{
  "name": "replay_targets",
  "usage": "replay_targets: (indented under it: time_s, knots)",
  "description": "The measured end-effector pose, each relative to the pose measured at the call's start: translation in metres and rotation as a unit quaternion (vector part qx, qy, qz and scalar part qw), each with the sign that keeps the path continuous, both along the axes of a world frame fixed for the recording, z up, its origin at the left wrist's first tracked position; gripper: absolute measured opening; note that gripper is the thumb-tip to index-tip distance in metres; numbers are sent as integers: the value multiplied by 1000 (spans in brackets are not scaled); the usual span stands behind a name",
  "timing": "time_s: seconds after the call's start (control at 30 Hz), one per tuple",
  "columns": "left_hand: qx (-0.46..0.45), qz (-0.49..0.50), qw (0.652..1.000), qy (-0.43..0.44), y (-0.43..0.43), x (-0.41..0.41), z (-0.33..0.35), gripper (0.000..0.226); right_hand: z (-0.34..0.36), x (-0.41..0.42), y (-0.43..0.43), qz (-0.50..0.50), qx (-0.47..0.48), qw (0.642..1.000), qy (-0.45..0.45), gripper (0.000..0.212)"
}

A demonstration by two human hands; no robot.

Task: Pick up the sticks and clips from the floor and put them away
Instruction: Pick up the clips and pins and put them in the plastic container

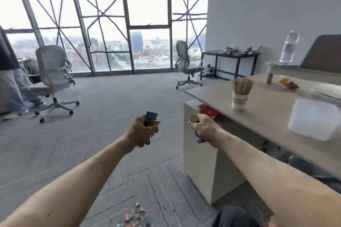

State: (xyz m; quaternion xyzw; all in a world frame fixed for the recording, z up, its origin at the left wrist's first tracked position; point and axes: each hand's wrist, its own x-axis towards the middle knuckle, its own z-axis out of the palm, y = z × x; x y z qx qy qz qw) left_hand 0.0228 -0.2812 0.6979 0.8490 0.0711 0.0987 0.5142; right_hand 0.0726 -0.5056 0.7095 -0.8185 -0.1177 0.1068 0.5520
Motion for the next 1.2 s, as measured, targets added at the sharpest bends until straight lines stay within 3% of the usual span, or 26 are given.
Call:
replay_targets:
  time_s: [0.13, 0.23, 0.47, 0.53, 0.83, 1.0, 1.13, 1.2]
  knots:
    - [8, -53, 997, -53, -70, -1, 27, 9, 30, -38, -77, -56, 31, 998, -15, 16]
    - [11, -108, 992, -65, -124, 4, 45, 11, 42, -59, -134, -103, -5, 993, -62, 10]
    - [-7, -222, 973, -63, -255, 35, 64, 5, 46, -74, -250, -202, 17, 978, -48, 18]
    - [-13, -243, 967, -73, -288, 48, 68, 13, 45, -69, -277, -232, 9, 971, -53, 20]
    - [-14, -317, 948, -37, -403, 142, 79, 21, 53, 8, -366, -288, -7, 956, -56, 10]
    - [-2, -335, 941, -48, -450, 194, 78, 14, 62, 78, -392, -312, -19, 949, -49, 6]
    - [-16, -341, 939, -47, -469, 223, 73, 12, 60, 129, -394, -299, 71, 951, -29, 1]
    - [-32, -348, 936, -37, -473, 233, 64, 11, 55, 149, -391, -296, 104, 949, -14, 12]
